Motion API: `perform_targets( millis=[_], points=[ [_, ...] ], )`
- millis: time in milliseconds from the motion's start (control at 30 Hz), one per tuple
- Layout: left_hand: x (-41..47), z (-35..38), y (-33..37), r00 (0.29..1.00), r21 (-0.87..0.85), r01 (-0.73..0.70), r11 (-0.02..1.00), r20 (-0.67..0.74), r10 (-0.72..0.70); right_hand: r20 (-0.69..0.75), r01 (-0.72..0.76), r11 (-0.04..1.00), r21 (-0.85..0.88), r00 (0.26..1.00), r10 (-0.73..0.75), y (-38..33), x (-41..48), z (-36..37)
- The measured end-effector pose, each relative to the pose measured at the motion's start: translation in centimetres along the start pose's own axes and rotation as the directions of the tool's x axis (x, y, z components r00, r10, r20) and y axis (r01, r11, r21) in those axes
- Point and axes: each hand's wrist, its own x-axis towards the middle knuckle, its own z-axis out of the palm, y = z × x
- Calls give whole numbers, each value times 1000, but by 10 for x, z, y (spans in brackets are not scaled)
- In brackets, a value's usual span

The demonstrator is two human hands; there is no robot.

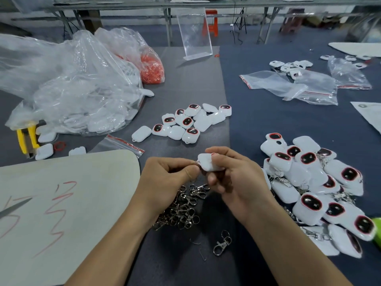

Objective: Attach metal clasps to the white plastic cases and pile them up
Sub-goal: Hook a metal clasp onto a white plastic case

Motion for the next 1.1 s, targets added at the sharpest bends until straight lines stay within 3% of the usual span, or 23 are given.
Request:
perform_targets(
  millis=[167,233,333,433,467,533,600,667,800,900,967,1000,1067,1100],
  points=[
    [-2,2,0,999,-90,-12,996,-47,8,-9,5,1000,2,1000,-5,4,0,3],
    [-3,0,-3,974,229,-172,958,-106,200,-50,97,990,-100,993,-103,7,0,4],
    [-8,1,-3,910,680,-307,666,4,415,-49,312,849,-426,930,-366,17,-3,7],
    [-8,-3,-6,862,798,-370,476,103,497,45,426,617,-662,844,-534,25,-7,9],
    [-8,-4,-7,859,796,-366,482,90,504,51,428,619,-658,846,-531,25,-8,10],
    [-8,-5,-7,886,730,-321,603,5,464,-3,368,768,-524,901,-434,20,-6,10],
    [-6,-2,-8,939,516,-253,818,-74,337,-67,235,924,-302,961,-267,13,-4,10],
    [-2,0,-8,981,249,-159,955,-69,181,-79,114,987,-116,989,-123,7,-2,8],
    [0,2,-6,1000,-14,5,1000,-3,-5,-45,32,999,-24,998,-33,6,0,4],
    [-2,0,-6,993,154,-79,985,-70,91,-67,112,985,-132,990,-122,9,-1,5],
    [-5,-2,-4,970,462,-186,867,-56,237,-72,255,889,-381,950,-303,16,-3,6],
    [-7,-2,-3,952,613,-240,753,-4,307,-39,329,775,-540,910,-413,21,-5,7],
    [-12,-2,-3,914,765,-328,555,109,390,107,443,511,-737,822,-559,30,-12,12],
    [-12,-2,-3,902,782,-341,521,118,414,153,469,442,-764,798,-583,33,-14,13]
  ],
)
